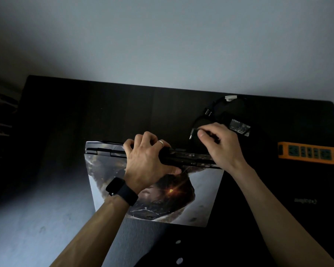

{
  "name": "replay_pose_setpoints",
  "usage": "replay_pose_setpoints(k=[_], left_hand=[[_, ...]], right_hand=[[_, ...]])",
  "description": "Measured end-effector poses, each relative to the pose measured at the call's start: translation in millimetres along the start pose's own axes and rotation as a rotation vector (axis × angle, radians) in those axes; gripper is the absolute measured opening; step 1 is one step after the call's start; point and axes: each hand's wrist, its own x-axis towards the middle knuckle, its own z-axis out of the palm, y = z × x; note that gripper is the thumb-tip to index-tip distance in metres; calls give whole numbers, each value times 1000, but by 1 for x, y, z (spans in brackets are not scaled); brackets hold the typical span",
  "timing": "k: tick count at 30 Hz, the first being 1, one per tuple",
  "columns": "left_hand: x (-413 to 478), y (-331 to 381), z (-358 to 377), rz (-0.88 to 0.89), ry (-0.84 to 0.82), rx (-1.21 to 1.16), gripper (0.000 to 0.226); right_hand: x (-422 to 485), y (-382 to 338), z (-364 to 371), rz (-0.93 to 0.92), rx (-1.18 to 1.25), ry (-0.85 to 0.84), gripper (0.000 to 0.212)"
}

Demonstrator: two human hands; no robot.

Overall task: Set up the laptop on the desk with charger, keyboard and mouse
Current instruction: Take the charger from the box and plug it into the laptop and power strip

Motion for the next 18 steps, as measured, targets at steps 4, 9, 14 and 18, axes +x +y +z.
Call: replay_pose_setpoints(k=[4,9,14,18], left_hand=[[2,2,2,12,-17,11,75],[3,0,3,9,-9,5,75],[6,0,4,5,-16,0,76],[11,-2,8,-3,-45,13,77]], right_hand=[[5,-5,8,-41,-104,-131,13],[6,-7,13,-44,-151,-218,18],[11,-6,18,-70,-219,-243,25],[9,-2,21,-184,-362,-224,41]])
